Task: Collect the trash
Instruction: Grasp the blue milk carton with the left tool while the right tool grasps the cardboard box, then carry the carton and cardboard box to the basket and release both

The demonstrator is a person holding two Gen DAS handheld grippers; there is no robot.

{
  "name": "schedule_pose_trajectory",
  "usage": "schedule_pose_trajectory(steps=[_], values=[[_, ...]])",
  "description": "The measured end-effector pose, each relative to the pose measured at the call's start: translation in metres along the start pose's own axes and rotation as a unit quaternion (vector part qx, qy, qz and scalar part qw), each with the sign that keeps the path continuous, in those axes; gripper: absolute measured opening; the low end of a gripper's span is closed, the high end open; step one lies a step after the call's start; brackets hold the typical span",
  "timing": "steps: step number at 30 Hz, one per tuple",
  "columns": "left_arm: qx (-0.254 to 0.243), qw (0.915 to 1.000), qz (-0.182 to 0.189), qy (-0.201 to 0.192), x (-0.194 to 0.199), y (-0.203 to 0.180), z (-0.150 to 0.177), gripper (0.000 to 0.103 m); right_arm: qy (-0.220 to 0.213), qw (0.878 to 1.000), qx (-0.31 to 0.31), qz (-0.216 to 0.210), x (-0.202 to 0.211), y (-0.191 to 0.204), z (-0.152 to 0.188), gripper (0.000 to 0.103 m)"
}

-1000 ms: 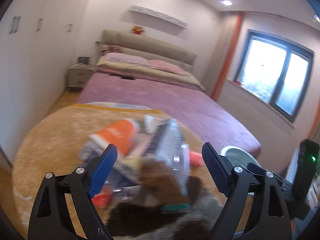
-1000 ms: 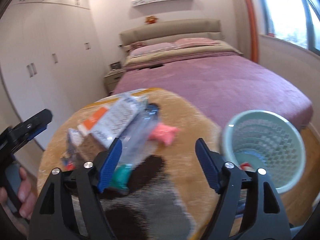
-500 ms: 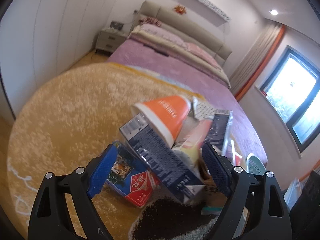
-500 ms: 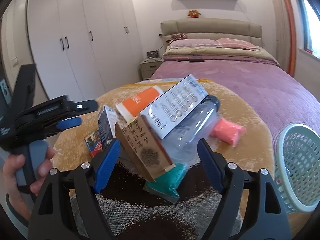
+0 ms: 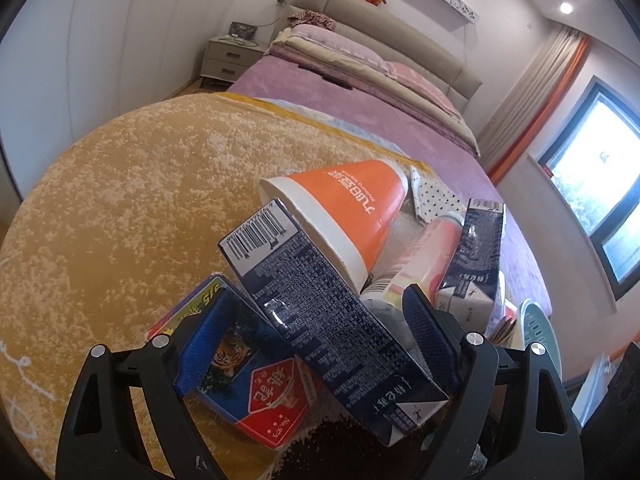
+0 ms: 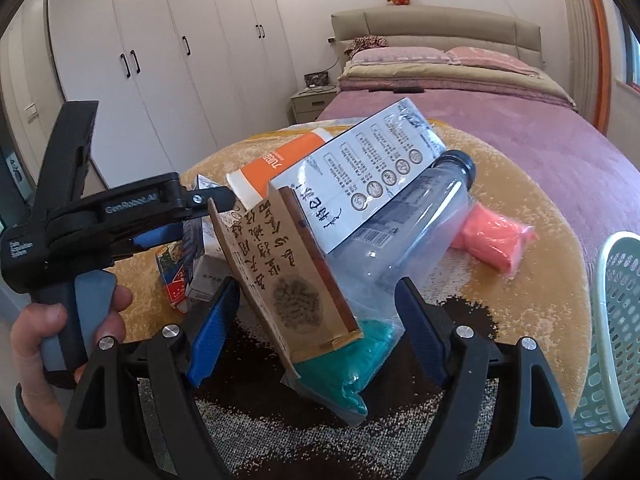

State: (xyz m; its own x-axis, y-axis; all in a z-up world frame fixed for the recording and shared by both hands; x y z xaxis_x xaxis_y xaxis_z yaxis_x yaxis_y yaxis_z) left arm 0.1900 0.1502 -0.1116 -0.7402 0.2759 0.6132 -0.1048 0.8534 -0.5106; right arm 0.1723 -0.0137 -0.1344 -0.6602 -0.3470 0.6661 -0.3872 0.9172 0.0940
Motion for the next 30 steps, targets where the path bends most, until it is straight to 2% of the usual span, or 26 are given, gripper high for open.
schedule_pose_trajectory(steps=[3,4,6,7,8,14,19,24,27,30], values=[[-0.008,0.9999,-0.009,0.003,-0.003,-0.001,0.0,0.075,0.01,1.0,0.001,-0.007,-0.004,0.002,0.0,0.076],[-0.01,0.9999,-0.009,0.006,-0.003,-0.002,0.0,0.069,0.012,1.0,0.004,-0.009,-0.005,0.003,0.0,0.076],[-0.013,0.9998,-0.006,0.013,-0.002,-0.005,0.002,0.063,0.017,1.0,0.013,-0.009,-0.006,0.006,0.002,0.074],[-0.013,0.9998,-0.004,0.014,-0.002,-0.006,0.003,0.06,0.019,1.0,0.018,-0.009,-0.006,0.008,0.003,0.064],[-0.01,0.9998,0.0,0.014,0.001,-0.006,0.004,0.056,0.023,0.999,0.024,-0.014,-0.007,0.011,0.004,0.047],[-0.01,0.9995,0.03,0.001,0.022,-0.009,0.011,0.036,0.029,0.998,0.034,-0.036,-0.003,0.023,0.011,0.014],[-0.039,0.9982,0.044,-0.007,0.051,-0.018,0.018,0.035,0.01,0.998,0.036,-0.041,0.017,0.031,0.014,0.004],[-0.084,0.9954,0.044,0.008,0.08,-0.026,0.029,0.034,-0.004,0.999,0.034,-0.032,0.044,0.029,0.015,0.004],[-0.107,0.9936,0.027,0.024,0.09,-0.025,0.042,0.034,0.004,0.999,0.039,-0.021,0.055,0.027,0.018,0.004],[-0.126,0.9909,0.02,0.044,0.095,-0.025,0.063,0.034,0.032,0.998,0.042,-0.022,0.056,0.032,0.032,0.004]])
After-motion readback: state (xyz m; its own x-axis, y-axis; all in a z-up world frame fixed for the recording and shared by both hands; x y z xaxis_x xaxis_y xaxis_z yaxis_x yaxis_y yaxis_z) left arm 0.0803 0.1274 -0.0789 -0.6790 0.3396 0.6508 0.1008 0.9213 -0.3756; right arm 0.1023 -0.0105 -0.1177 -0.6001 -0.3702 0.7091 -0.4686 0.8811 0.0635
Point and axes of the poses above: each gripper's, at about its wrist camera, not at the fingertips, and x roughly against the way its jaws point, y to its left, z to its underside, the point moved 6 cm from there along -x, roughly the way its jaws point, and after that the axes turned 10 degrees about z, right-handed, at the moved point
